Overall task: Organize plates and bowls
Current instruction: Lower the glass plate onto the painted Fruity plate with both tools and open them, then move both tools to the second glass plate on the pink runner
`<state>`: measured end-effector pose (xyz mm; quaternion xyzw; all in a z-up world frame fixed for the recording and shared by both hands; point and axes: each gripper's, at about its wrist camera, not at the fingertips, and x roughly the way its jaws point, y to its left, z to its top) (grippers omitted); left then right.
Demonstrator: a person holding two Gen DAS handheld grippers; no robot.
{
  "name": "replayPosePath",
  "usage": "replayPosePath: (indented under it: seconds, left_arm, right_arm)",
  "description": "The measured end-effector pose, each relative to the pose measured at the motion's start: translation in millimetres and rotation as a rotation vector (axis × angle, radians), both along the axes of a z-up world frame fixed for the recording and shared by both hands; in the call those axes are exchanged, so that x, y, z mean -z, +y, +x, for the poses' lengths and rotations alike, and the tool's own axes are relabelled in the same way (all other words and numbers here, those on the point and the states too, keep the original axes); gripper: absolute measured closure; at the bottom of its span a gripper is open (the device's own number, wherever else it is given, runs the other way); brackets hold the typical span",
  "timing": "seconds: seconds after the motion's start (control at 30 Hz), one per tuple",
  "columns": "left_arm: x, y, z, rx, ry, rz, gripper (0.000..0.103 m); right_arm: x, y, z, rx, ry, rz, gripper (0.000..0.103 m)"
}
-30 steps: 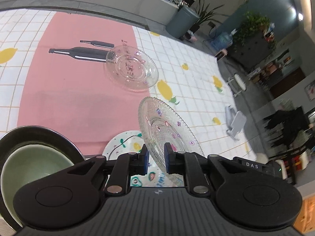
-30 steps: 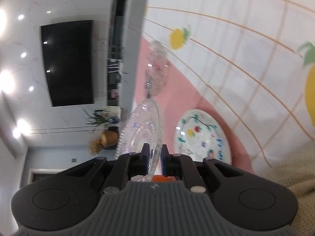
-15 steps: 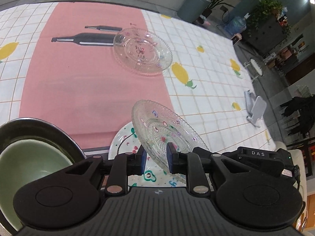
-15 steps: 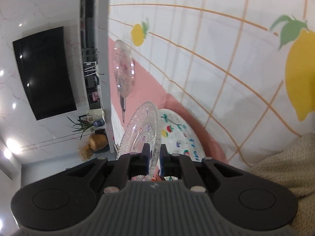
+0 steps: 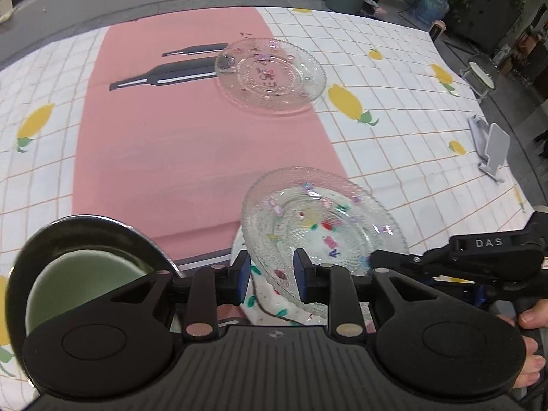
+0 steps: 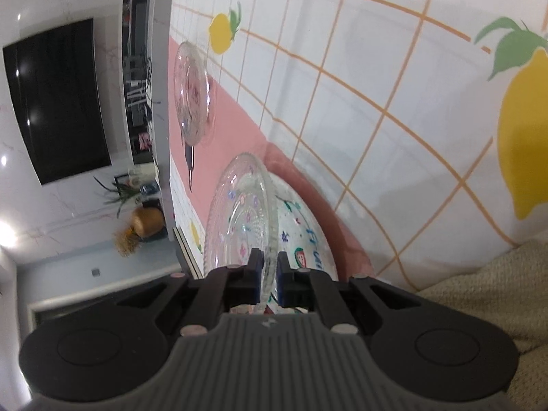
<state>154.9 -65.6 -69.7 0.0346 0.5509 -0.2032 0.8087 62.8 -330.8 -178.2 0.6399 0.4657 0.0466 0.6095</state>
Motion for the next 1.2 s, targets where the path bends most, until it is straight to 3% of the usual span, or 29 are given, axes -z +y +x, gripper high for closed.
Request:
replayPosePath:
  seconds: [0.1,0.23,0.37,0.67,0.87,1.0,1.13,1.2]
  left_arm:
    - [-6.0,-0.5,-3.7,0.048,-0.045,0.042,0.071]
    - [-19.2,5.5,-5.3,0.011,-0.126,0.089,0.069]
    - [-29.1,15.7,-2.0,-0.016,-0.131,0.048,0.069]
    - [-38.1,26.4,4.2,-0.058,-0.145,0.018,0.068]
    - [-40.8,25.7,1.6,-0.05,-0.161,0.024,0.068]
    - [-38.1,31.2,4.7,-0.052,-0.118,-0.025,0.066]
    - [-39.3,32.4,4.7,-0.07,-0.144,0.004,0.065]
    - [-41.3,32.7,3.6,-0.074,-0.165,0.013,0.06]
  right_arm:
    - [-7.5,4.7,2.6,-0.053,0.034,-0.118,0.097]
    - [-9.2,6.1,3.5,-0.071,0.026,-0.119,0.099]
    - [-17.4,17.7,12.7,-0.158,-0.002,-0.183,0.099]
    - [-52.1,56.7,30.5,-0.355,-0.023,-0.52,0.089]
    - [-63.6,66.9,24.8,-0.376,-0.012,-0.764,0.088]
    - [-63.2,62.1,21.3,-0.371,-0.017,-0.771,0.088]
    - [-61.8,59.2,21.3,-0.345,0.005,-0.768,0.088]
    - [-65.6,58.4,17.7,-0.327,0.005,-0.772,0.087]
